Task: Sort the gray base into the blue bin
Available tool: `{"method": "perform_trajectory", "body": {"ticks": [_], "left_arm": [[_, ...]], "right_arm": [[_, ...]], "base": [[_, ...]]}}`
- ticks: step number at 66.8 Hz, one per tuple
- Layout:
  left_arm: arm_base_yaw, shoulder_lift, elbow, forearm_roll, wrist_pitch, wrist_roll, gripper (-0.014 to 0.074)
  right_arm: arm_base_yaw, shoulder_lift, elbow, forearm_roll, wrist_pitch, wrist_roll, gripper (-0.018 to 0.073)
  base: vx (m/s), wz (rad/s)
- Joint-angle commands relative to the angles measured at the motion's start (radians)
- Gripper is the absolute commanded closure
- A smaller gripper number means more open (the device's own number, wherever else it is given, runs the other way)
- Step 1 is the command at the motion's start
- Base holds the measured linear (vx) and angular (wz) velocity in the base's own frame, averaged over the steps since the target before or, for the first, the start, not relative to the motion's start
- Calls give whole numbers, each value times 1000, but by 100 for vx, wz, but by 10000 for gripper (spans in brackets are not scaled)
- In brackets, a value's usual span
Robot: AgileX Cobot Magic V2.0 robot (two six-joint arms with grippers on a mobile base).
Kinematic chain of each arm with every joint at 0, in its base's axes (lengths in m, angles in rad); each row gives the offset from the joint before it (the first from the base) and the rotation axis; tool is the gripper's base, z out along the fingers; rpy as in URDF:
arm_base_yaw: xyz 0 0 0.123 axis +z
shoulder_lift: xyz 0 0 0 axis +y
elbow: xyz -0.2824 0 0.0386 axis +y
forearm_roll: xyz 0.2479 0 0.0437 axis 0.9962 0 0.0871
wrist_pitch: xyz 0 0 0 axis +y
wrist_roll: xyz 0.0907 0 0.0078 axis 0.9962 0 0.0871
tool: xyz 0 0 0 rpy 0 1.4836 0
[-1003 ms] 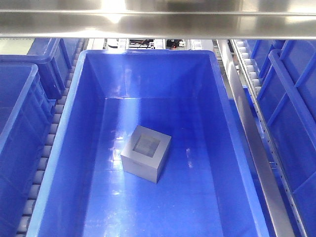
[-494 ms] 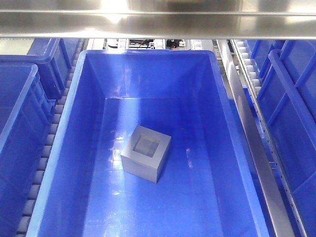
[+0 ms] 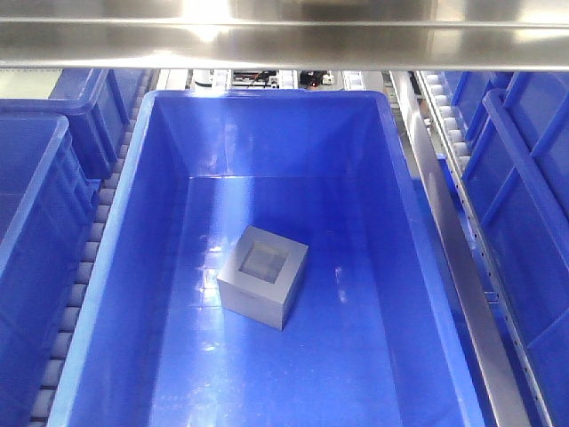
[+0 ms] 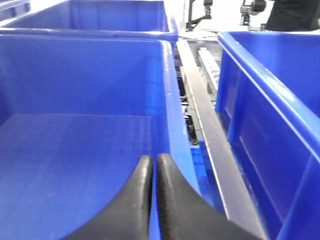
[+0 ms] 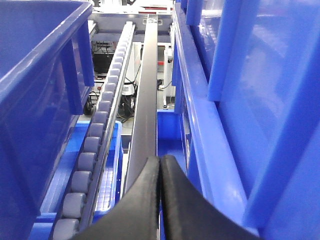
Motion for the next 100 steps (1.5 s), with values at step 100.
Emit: {"method": "perform_trajectory", "body": {"ticks": [100], "left_arm": [[2,-18,-12,86,-63,-78,603]], "right_arm": [[-1,-7,6,-9,-80,-12,564]], "base": [[0,0]]}}
